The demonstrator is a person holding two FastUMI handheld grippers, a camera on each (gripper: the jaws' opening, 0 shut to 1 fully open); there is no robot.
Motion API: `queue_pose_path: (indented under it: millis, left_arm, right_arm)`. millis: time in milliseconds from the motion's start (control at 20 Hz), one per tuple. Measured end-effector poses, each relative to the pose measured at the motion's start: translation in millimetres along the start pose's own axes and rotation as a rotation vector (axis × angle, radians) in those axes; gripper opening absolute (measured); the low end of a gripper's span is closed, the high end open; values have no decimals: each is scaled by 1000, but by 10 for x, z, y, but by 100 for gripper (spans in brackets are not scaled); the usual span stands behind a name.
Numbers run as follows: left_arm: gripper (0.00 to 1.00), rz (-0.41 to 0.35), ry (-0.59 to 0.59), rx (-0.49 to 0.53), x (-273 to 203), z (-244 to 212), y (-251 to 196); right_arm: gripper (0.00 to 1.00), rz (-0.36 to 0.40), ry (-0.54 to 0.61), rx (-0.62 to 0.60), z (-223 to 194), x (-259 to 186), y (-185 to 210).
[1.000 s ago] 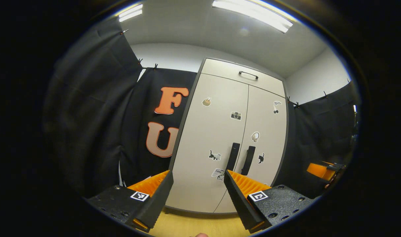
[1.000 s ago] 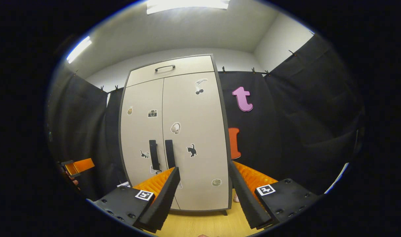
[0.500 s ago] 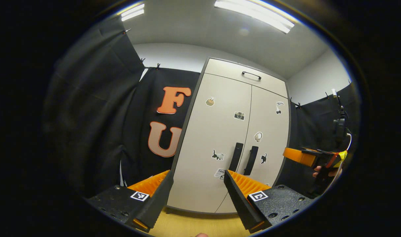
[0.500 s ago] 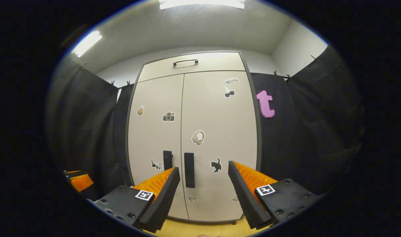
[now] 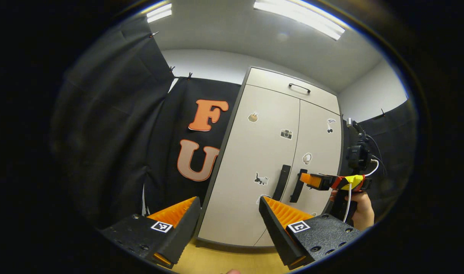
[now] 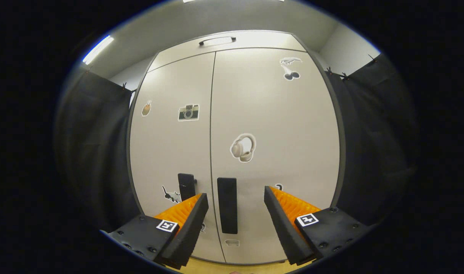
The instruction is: Open the right door of the double-door shoe cabinet with the right hand, and open the left door with the left hand.
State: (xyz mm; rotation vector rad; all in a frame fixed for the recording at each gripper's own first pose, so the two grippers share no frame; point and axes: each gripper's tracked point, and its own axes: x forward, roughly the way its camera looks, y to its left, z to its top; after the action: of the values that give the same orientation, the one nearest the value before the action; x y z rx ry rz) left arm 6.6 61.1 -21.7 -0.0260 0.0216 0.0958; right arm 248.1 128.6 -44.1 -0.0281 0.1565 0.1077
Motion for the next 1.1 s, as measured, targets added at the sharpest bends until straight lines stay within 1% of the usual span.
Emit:
queue_pose_path:
  millis: [200,350,400,450,500,600,700,750,800,850,900,950,1050,1100]
  left_arm:
    - [94,30,-9,1,28,16,132]
    - [95,34,-17,10,58,24,162]
    - [94,30,-19,11,71,21,145]
    - [94,23,-21,12,80,26,129]
    - [94,17,-22,12,95,26,108]
    - [94,8,-25,13,118,23,74]
    - [94,7,-22,19,131,3,67]
    - [94,7,-21,22,147,-1,63]
    - [94,7,-21,27,154,-4,56]
    - [94,7,-20,31,161,-8,44]
    - [94,5,-19,31,156,-19,40]
    - [94,3,-20,28,155,-17,31]
    - [94,0,-17,21,155,-26,20]
    - [94,2,-15,21,144,-29,28]
  right_arm:
    - [97,-33,4,13,-73,199,-48]
    - [97,-63,-4,-2,-87,301,-105]
    - [87,-66,0,-6,-97,330,-110]
    - [94,-68,3,-10,-103,366,-110]
    - [94,-75,5,-10,-114,394,-121]
    - [86,-80,2,0,-111,409,-115]
    - [84,-68,-5,-13,-115,423,-65]
    - [75,-71,-12,-28,-108,427,-54]
    - [71,-52,-13,-40,-105,431,1]
    - [61,-30,-3,-37,-119,400,62]
    - [50,-28,-18,-26,-117,470,58]
    - [40,-23,7,-23,-123,437,57]
    - [35,-18,10,-23,-148,443,70]
    - [35,-18,6,-33,-139,443,68]
